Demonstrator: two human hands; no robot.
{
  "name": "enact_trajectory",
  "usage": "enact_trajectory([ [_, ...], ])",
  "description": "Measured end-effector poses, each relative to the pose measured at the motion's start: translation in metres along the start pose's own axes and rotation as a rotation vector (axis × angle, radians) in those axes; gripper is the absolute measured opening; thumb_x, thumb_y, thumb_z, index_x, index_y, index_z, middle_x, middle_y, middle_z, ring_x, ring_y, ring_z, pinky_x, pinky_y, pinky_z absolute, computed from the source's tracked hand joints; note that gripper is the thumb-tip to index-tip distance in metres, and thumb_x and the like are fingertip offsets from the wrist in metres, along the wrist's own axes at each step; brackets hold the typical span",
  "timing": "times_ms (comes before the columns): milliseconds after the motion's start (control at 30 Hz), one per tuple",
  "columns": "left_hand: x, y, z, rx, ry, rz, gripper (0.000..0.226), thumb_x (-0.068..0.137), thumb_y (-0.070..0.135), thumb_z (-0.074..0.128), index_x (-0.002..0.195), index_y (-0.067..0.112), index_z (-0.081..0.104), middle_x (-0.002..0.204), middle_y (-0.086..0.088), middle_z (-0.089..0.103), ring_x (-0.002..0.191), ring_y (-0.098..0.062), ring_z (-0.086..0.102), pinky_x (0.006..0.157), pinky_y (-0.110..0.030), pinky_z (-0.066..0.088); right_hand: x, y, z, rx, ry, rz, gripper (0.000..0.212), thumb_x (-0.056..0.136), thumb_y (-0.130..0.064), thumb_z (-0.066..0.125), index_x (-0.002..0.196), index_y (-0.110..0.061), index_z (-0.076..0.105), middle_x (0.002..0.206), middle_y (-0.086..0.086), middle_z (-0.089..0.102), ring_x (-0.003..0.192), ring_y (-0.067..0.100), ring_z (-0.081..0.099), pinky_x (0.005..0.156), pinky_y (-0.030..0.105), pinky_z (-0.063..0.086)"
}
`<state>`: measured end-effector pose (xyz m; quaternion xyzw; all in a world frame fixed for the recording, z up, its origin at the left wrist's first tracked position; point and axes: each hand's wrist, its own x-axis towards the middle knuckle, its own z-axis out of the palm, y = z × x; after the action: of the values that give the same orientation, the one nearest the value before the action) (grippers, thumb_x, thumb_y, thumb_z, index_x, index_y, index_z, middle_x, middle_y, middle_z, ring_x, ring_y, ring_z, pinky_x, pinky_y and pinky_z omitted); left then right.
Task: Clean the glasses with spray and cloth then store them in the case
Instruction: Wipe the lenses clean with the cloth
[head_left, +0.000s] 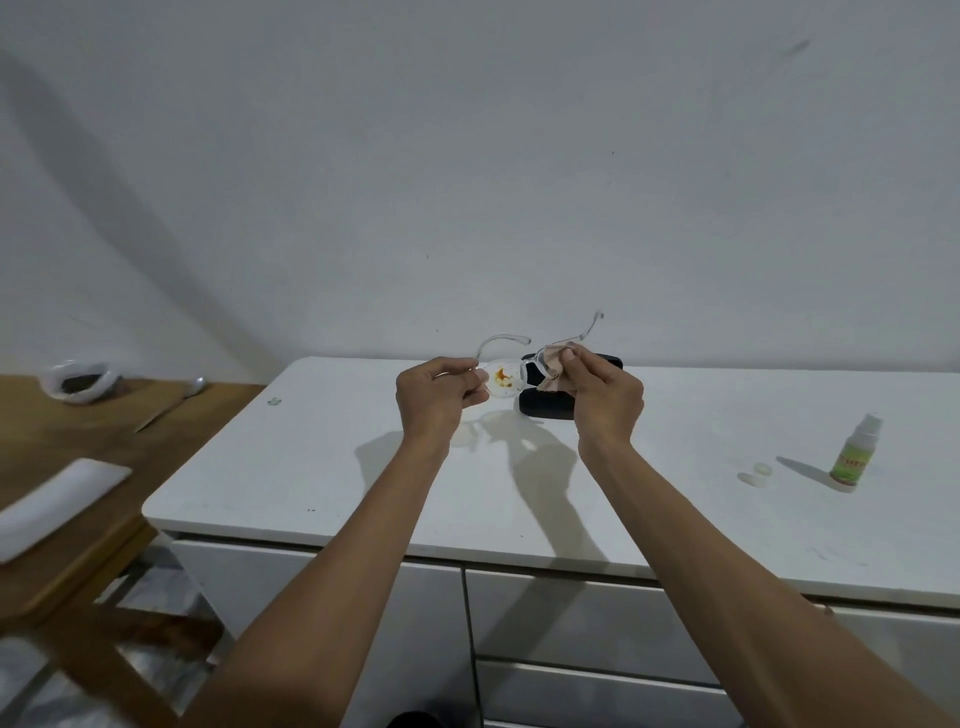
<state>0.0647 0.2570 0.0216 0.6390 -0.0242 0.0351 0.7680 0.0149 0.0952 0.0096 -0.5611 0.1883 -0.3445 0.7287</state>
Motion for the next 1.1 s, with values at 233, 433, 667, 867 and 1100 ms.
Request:
enact_trajectory([
  [233,-0.009,0.009,0.008,-0.029,-0.028,0.052,0.016,0.077,-0.009,0.08,0.092,-0.006,0.077,0.08,-0.018,0.073,0.066,-0.027,0.073,0.066,-0.023,0.06,0.003,-0.007,0.019,0.035,0.198,-0.04,0.016,0.083,-0.022,0.081,0.098,-0.02,0.083,0.087,-0.002,0.079,0.069,0.008,0.067,0.083,0.03,0.059],
  [433,-0.011,0.008,0.014,-0.075,0.08,0.105,0.017,0.079,-0.009,0.078,0.084,0.008,0.079,0.08,-0.011,0.076,0.062,-0.019,0.074,0.074,-0.032,0.064,0.008,-0.011,0.028,0.031,0.215,-0.097,0.013,0.086,-0.018,0.08,0.098,-0.017,0.083,0.067,-0.016,0.066,0.061,0.001,0.06,0.069,0.014,0.052],
  [667,-0.013,0.011,0.018,-0.036,0.109,0.174,0.013,0.08,-0.007,0.078,0.086,0.004,0.079,0.07,-0.003,0.076,0.062,-0.013,0.072,0.081,-0.038,0.064,0.007,-0.013,0.032,0.002,0.189,-0.113,0.014,0.085,-0.02,0.08,0.098,-0.017,0.083,0.073,-0.013,0.072,0.07,0.006,0.065,0.064,0.007,0.046],
  [867,-0.009,0.019,0.014,-0.022,0.126,0.206,0.019,0.078,-0.007,0.078,0.08,0.011,0.079,0.064,0.003,0.075,0.062,-0.013,0.072,0.077,-0.035,0.064,0.008,-0.009,0.027,-0.029,0.067,-0.087,0.015,0.084,-0.016,0.083,0.098,-0.011,0.082,0.086,-0.011,0.076,0.077,0.005,0.069,0.067,0.006,0.049],
  [1100,0.007,0.017,-0.017,-0.011,0.122,0.147,0.014,0.077,-0.011,0.078,0.087,-0.001,0.079,0.076,-0.01,0.077,0.072,-0.021,0.073,0.07,-0.028,0.063,0.005,-0.016,-0.001,-0.135,-0.379,0.011,0.008,0.086,0.003,0.074,0.093,0.003,0.078,0.081,0.01,0.077,0.07,0.015,0.075,0.06,0.028,0.061],
])
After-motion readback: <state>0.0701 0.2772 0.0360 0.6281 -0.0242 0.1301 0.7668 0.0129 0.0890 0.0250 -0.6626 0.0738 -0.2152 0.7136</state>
